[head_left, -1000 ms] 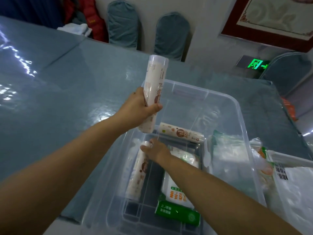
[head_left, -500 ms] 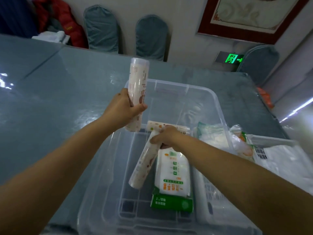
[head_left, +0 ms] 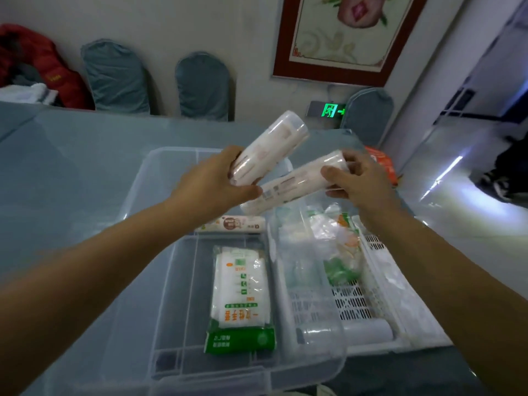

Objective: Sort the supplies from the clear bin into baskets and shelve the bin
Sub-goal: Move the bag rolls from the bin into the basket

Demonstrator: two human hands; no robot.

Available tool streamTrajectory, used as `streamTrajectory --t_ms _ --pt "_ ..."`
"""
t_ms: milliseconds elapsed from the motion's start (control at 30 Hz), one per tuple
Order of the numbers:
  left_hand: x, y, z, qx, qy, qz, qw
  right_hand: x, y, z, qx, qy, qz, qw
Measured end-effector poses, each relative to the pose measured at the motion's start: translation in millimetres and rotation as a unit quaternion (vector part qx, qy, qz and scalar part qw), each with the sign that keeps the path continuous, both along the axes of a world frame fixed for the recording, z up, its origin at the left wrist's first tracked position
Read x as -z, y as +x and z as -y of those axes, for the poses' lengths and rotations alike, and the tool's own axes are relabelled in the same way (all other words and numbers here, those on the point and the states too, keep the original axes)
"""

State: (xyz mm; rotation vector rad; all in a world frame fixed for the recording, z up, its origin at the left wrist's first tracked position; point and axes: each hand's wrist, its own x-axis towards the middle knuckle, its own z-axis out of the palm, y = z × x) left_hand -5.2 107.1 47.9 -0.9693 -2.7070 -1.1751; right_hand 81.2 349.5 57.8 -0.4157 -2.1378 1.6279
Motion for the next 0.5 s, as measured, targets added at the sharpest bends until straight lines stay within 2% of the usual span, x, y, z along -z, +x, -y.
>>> streamTrajectory --t_ms 133,233,300,367,500 --pt "4 31 -41 0.044 0.008 0.019 0.999 16 41 -57 0.042 -0.126 -0.042 0.99" --pt "9 46 -75 0.067 -0.018 0.031 0.997 42 67 -96 0.074 -0.258 -0.042 0.962" --pt "10 54 -100 0.069 -0.032 0.039 0.996 62 83 -120 0.082 -0.306 -0.034 0.948" --pt "10 61 -124 0.065 -0.04 0.05 0.996 84 96 -138 0.067 -0.308 -0.004 0.949" --pt "15 75 -172 0.052 -0.059 0.057 0.995 130 114 -154 -0.023 -0.212 0.141 0.967"
